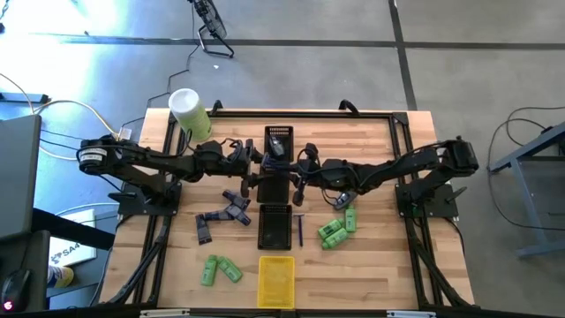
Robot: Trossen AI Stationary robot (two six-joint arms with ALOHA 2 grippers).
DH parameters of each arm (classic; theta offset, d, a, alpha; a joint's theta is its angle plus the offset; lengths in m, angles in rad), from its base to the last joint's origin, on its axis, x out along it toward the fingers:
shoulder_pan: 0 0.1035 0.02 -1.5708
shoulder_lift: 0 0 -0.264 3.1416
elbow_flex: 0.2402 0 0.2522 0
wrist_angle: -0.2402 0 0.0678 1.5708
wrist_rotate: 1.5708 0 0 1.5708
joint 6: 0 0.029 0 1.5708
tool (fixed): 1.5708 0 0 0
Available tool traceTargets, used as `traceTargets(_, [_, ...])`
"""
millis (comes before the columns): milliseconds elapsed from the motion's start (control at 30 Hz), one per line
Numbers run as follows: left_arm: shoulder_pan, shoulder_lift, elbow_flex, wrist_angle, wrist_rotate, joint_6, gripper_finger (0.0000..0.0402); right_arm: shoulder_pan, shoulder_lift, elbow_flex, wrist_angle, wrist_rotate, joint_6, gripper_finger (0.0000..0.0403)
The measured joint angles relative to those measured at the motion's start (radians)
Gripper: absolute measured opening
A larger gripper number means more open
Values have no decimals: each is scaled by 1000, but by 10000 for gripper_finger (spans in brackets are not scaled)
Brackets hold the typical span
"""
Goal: Pick & Place Travel size toiletries
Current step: Put the blue razor into the yellow bin
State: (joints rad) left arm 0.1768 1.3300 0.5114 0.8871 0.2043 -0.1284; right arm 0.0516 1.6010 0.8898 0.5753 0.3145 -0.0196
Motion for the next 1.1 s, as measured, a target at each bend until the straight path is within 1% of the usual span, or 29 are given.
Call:
traceTargets(100, [0, 0, 0, 0, 0, 0, 248, -2, 15, 0, 3, -4, 0, 30])
traceTargets(200, [0, 0, 0, 0, 0, 0, 248, -2, 43, 2, 56, -4, 1, 30])
traceTargets(367, [0, 0, 0, 0, 1, 0, 248, -2, 62, 1, 80, 1, 1, 30])
traceTargets(900, [0, 0, 0, 0, 0, 0, 248, -14, 77, -1, 69, -3, 27, 30])
traceTargets(1000, [0, 0, 0, 0, 0, 0, 236, -14, 77, -1, 68, -3, 27, 30])
traceTargets(1100, [0, 0, 0, 0, -1, 0, 209, -14, 77, -1, 66, -3, 27, 30])
